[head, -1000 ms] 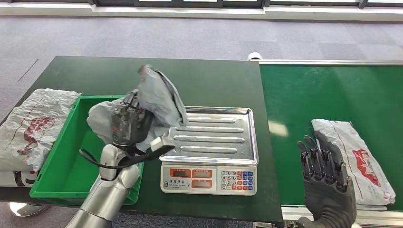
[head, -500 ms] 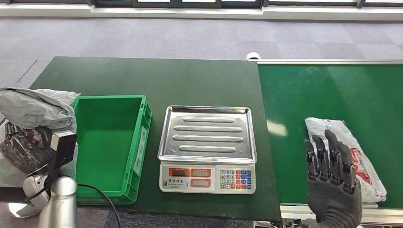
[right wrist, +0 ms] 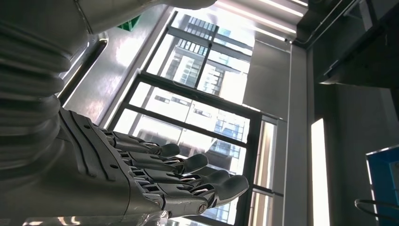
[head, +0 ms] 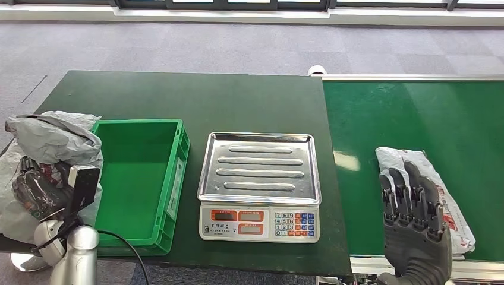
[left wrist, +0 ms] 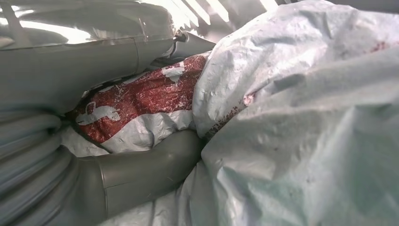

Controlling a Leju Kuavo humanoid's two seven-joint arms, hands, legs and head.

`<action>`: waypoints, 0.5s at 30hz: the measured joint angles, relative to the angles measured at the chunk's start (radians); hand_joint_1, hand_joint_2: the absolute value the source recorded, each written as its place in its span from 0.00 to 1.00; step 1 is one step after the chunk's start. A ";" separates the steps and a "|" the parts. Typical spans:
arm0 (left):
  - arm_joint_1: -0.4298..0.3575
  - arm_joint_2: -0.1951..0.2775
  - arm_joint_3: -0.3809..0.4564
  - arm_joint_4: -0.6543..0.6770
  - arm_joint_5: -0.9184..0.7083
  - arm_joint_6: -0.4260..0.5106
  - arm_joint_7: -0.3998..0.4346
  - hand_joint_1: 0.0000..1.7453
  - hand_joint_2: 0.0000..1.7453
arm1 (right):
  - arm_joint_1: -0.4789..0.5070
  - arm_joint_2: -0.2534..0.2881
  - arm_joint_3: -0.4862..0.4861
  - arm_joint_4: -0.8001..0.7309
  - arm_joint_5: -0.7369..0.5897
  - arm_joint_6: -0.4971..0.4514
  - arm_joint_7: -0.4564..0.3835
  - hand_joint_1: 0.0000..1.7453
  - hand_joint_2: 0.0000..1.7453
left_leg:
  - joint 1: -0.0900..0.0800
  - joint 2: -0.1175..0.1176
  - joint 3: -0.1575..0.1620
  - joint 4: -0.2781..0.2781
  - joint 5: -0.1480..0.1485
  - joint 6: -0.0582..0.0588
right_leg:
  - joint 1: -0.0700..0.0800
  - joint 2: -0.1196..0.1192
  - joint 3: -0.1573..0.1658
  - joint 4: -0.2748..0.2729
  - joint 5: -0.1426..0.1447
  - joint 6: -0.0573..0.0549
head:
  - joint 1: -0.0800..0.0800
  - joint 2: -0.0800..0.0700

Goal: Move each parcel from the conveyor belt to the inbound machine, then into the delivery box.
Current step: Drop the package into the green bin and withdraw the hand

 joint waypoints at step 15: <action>0.065 -0.002 -0.239 -0.086 0.180 -0.426 0.000 1.00 1.00 | -0.002 0.005 0.000 0.000 0.007 0.040 -0.003 0.00 1.00 | -0.001 0.000 0.000 0.000 0.000 0.000 | -0.001 0.000 0.000 0.000 0.000 0.000 | 0.000 0.000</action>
